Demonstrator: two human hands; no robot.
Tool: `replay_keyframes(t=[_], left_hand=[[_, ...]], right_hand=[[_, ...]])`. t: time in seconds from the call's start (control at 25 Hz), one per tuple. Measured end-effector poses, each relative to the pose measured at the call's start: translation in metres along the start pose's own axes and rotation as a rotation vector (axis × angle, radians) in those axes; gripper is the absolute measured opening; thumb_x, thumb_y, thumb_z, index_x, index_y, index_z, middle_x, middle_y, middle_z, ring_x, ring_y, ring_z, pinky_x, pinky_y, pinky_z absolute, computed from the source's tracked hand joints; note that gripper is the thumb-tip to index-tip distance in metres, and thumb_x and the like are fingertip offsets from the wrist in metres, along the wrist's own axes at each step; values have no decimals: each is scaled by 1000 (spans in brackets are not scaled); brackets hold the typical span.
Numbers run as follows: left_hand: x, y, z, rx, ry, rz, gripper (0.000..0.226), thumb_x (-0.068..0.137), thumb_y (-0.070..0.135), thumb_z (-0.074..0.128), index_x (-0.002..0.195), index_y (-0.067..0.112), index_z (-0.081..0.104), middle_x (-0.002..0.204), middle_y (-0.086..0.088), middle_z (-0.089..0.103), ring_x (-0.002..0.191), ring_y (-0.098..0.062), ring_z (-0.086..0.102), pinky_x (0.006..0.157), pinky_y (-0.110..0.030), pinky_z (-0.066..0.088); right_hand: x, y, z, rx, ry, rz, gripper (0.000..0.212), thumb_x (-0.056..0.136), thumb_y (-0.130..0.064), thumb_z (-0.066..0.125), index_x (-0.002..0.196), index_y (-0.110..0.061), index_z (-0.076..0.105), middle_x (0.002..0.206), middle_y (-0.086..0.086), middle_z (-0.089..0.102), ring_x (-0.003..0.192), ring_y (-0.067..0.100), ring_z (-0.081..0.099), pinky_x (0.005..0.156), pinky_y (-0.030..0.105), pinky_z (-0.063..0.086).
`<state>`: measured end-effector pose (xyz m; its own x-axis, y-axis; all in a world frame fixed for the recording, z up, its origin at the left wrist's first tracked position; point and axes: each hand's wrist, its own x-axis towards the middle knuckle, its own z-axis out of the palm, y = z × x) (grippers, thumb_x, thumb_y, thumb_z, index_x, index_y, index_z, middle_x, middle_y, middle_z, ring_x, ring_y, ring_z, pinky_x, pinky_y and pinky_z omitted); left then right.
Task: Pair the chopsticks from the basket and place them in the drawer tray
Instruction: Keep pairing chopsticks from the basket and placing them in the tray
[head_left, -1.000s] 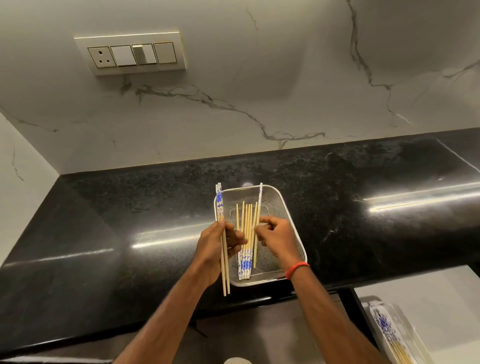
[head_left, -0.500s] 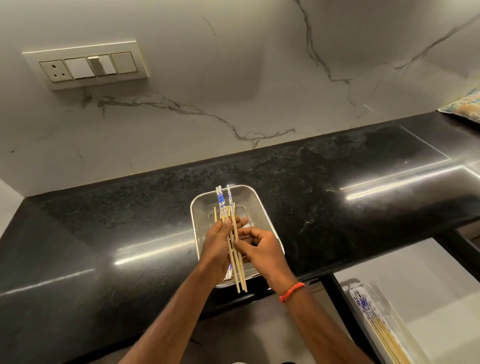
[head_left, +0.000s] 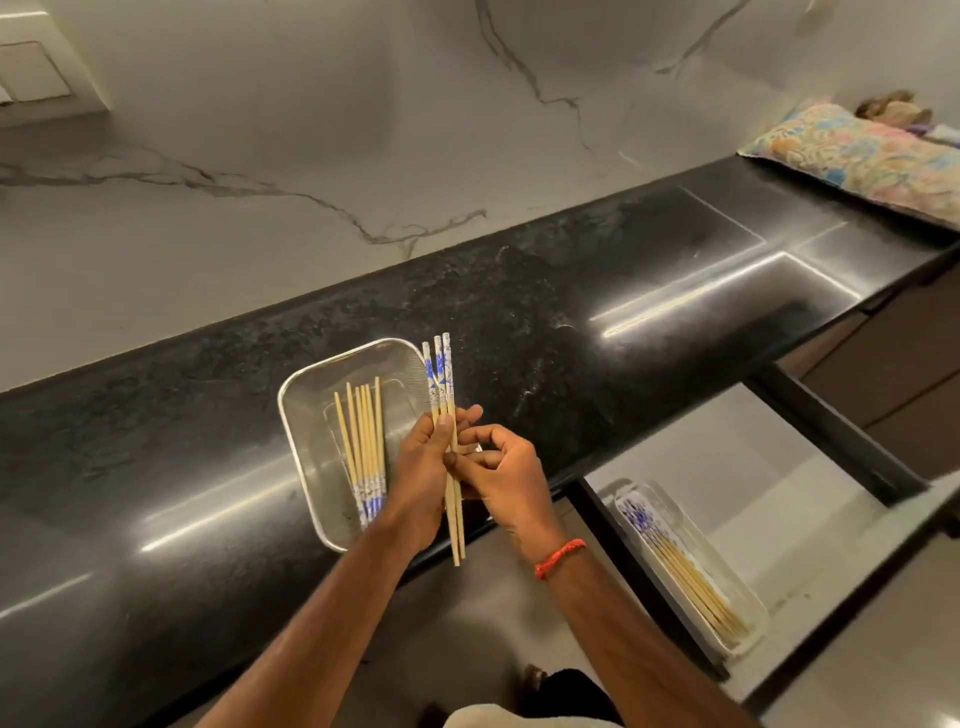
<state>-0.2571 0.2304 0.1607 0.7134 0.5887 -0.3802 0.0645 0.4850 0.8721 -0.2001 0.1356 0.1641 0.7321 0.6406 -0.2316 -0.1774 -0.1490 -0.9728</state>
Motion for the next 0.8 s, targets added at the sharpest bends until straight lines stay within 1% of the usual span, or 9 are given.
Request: replay_keyframes(t=[0.12, 0.28, 0.32, 0.4, 0.52, 0.6, 0.64, 0.72, 0.8], left_hand=[[-3, -5, 28, -9, -44, -10, 27, 108, 23, 39, 115, 10, 62, 121, -1, 75, 94, -19, 74, 74, -33, 59], [-6, -16, 66, 46, -122, -39, 26, 108, 24, 40, 115, 11, 63, 114, 1, 77, 90, -15, 76, 64, -25, 60], [-7, -20, 73, 108, -123, -40, 26, 108, 25, 42, 113, 13, 65, 112, 1, 78, 92, -14, 76, 63, -24, 59], [-5, -30, 84, 216, -126, -23, 23, 105, 27, 49, 108, 16, 69, 107, -1, 79, 95, -15, 75, 67, -27, 60], [-2, -48, 101, 268, -147, 0, 15, 100, 21, 60, 103, 13, 72, 101, -10, 79, 90, -23, 77, 75, -34, 64], [-2, -64, 115, 317, -154, -11, 12, 97, 19, 64, 101, 13, 74, 96, -9, 80, 91, -25, 78, 83, -39, 63], [-3, -73, 125, 339, -156, -27, 12, 96, 20, 65, 100, 14, 75, 95, -7, 80, 90, -24, 78, 86, -40, 62], [-4, -90, 144, 371, -155, -66, 12, 96, 22, 67, 98, 17, 77, 92, -4, 81, 91, -20, 77, 89, -39, 60], [-3, -104, 161, 390, -154, -96, 13, 95, 25, 68, 97, 18, 79, 91, -3, 81, 93, -20, 77, 87, -38, 59]], right_hand=[[-10, 4, -24, 23, 28, 5, 29, 82, -12, 79, 107, -13, 63, 91, 10, 77, 85, 21, 76, 79, 38, 62], [-16, 6, -68, -44, 78, -6, 34, 79, -9, 80, 107, -17, 62, 91, 12, 76, 83, 22, 75, 77, 39, 62], [-17, 7, -81, -57, 65, 4, 36, 79, -10, 81, 108, -19, 61, 90, 10, 76, 82, 20, 76, 73, 36, 63], [-21, 11, -109, -112, 39, 31, 42, 79, -12, 81, 113, -22, 59, 89, 6, 77, 77, 15, 76, 65, 26, 61], [-29, 22, -150, -214, 32, 104, 45, 82, -15, 79, 121, -20, 58, 92, 1, 76, 75, 11, 75, 65, 19, 58], [-35, 28, -174, -293, 30, 140, 42, 83, -17, 78, 122, -17, 61, 93, 2, 76, 72, 8, 74, 66, 15, 57], [-37, 31, -185, -328, 27, 154, 39, 84, -18, 77, 121, -15, 64, 95, 4, 76, 74, 9, 74, 71, 19, 59], [-39, 35, -206, -350, 26, 167, 35, 85, -18, 76, 118, -10, 68, 101, 11, 75, 84, 19, 74, 85, 33, 60], [-38, 41, -225, -343, 32, 154, 30, 85, -14, 75, 115, -7, 71, 101, 13, 75, 89, 25, 74, 89, 38, 59]])
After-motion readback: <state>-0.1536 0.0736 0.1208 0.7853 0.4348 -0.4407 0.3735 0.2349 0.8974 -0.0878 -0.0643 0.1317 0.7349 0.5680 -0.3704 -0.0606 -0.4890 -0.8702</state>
